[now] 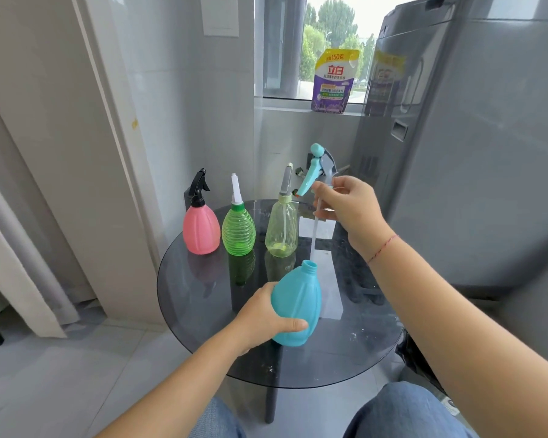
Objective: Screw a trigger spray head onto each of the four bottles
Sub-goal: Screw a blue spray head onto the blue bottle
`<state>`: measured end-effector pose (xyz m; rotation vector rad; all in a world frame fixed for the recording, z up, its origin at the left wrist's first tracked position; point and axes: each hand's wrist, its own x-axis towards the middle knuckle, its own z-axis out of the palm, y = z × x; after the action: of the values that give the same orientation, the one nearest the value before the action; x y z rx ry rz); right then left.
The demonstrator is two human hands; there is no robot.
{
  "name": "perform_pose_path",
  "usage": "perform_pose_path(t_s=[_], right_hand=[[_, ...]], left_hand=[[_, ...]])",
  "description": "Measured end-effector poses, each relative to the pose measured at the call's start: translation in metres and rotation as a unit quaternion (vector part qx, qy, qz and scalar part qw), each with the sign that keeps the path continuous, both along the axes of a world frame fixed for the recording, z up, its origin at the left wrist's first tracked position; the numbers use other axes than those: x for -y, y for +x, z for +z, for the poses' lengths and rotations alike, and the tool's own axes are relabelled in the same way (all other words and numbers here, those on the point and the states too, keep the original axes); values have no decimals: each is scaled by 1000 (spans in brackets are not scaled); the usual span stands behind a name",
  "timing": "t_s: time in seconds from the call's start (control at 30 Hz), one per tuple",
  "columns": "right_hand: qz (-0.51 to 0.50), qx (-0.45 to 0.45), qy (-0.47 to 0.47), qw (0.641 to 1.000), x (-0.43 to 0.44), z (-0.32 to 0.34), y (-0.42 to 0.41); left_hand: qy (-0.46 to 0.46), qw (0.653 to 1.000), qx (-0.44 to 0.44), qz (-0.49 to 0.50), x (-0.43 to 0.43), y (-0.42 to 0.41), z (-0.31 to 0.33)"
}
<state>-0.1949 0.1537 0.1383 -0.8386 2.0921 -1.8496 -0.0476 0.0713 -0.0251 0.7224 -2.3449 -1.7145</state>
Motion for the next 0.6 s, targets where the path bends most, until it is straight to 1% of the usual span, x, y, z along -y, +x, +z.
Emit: perform_pose_path(t_s=[0.2,0.4,0.5,0.6], right_hand=[[12,20,-10,1000,3,-5,0],[64,-3,35,997,3,-37,4],[127,30,43,991,-1,-53,3],[186,99,30,977,-7,-57,1]], left_hand=[[23,999,-24,14,3,-2,3],[102,991,-79,43,6,-7,16],[159,983,-88,27,9,-5,25],[251,963,-97,-35,13,-2,31]])
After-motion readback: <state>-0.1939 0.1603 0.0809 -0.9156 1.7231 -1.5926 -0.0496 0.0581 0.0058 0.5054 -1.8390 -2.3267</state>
